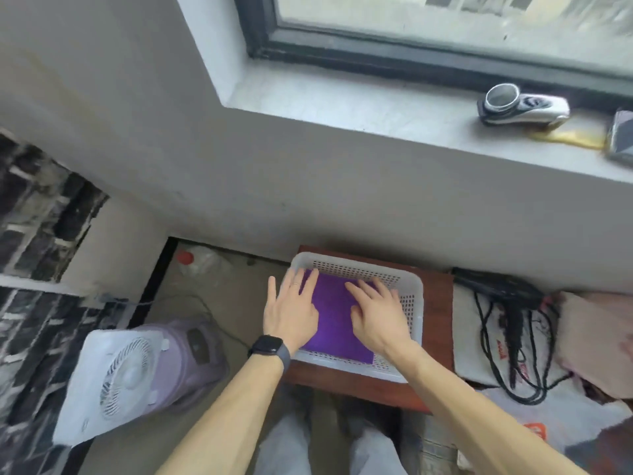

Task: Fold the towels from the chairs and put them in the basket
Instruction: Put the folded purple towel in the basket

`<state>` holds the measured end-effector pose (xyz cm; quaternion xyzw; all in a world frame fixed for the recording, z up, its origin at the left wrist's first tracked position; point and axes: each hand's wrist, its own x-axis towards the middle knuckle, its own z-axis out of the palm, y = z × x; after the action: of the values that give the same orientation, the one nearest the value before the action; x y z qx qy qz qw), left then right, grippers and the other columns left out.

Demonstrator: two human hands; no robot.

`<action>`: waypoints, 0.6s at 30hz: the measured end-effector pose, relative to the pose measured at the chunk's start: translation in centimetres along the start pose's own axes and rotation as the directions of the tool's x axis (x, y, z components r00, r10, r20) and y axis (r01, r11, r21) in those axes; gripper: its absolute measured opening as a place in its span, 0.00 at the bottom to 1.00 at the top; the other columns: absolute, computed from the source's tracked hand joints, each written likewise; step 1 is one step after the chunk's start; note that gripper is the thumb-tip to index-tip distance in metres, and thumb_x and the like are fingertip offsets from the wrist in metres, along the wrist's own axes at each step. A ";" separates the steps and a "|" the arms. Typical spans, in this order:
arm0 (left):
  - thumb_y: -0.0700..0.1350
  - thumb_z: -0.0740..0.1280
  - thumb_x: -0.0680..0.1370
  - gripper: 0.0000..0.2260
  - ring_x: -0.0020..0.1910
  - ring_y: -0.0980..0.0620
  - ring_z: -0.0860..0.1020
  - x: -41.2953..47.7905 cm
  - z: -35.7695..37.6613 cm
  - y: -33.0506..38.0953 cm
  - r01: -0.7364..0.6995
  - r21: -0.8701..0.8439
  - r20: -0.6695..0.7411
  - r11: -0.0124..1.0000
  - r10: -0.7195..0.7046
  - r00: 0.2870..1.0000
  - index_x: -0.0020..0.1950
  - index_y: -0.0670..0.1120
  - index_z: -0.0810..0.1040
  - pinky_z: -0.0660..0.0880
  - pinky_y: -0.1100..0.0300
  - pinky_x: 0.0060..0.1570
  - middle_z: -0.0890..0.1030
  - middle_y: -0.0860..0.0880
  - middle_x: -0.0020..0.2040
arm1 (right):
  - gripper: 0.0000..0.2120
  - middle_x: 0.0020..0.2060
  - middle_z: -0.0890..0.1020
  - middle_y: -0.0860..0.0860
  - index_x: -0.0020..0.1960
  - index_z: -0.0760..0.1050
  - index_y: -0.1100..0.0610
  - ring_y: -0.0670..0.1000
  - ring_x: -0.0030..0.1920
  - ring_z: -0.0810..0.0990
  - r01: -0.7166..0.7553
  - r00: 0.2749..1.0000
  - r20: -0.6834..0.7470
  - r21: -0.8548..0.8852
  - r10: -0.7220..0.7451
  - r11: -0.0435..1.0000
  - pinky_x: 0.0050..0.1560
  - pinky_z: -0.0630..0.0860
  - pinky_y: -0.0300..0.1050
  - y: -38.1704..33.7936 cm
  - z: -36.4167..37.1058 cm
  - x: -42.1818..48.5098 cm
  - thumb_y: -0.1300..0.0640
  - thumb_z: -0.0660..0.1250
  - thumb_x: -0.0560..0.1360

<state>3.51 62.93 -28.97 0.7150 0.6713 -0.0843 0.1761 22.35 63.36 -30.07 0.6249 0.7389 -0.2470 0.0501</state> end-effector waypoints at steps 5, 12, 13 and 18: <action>0.52 0.59 0.80 0.27 0.78 0.45 0.57 -5.6 -5.6 -1.7 0.280 -0.246 -0.132 0.928 -0.318 0.939 0.79 0.58 0.58 0.52 0.45 0.76 0.62 0.51 0.79 | 0.21 0.72 0.74 0.50 0.72 0.73 0.47 0.57 0.76 0.64 0.284 0.950 -0.152 0.047 -0.274 0.958 0.76 0.62 0.54 -4.1 -6.2 -1.4 0.50 0.60 0.80; 0.52 0.61 0.79 0.18 0.69 0.50 0.71 -19.5 -12.0 -7.7 0.465 -0.494 -0.363 0.734 -0.661 0.657 0.69 0.58 0.75 0.66 0.52 0.70 0.75 0.54 0.69 | 0.19 0.63 0.82 0.50 0.63 0.81 0.47 0.58 0.66 0.76 0.691 0.698 -0.329 0.075 -0.636 0.719 0.67 0.73 0.53 -16.8 -12.4 -5.0 0.46 0.58 0.78; 0.52 0.60 0.78 0.18 0.68 0.50 0.71 -22.1 -12.7 -8.6 0.482 -0.523 -0.378 0.703 -0.698 0.608 0.69 0.58 0.75 0.67 0.52 0.69 0.76 0.55 0.69 | 0.20 0.62 0.82 0.50 0.63 0.81 0.47 0.58 0.65 0.76 0.752 0.637 -0.331 0.065 -0.696 0.656 0.66 0.73 0.53 -19.2 -12.9 -5.9 0.45 0.57 0.78; 0.50 0.63 0.79 0.16 0.62 0.48 0.77 -37.6 -14.1 -12.1 0.525 -0.684 -0.428 0.506 -0.862 0.273 0.68 0.56 0.76 0.74 0.51 0.62 0.79 0.53 0.64 | 0.19 0.60 0.83 0.50 0.62 0.81 0.51 0.57 0.62 0.78 0.958 0.282 -0.296 0.035 -0.912 0.285 0.64 0.74 0.51 -31.6 -13.4 -13.2 0.49 0.58 0.77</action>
<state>-13.29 33.55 -4.19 0.2448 0.9270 0.2835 -0.0214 -1.66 54.12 -3.79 0.0932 0.9346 -0.2335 -0.2516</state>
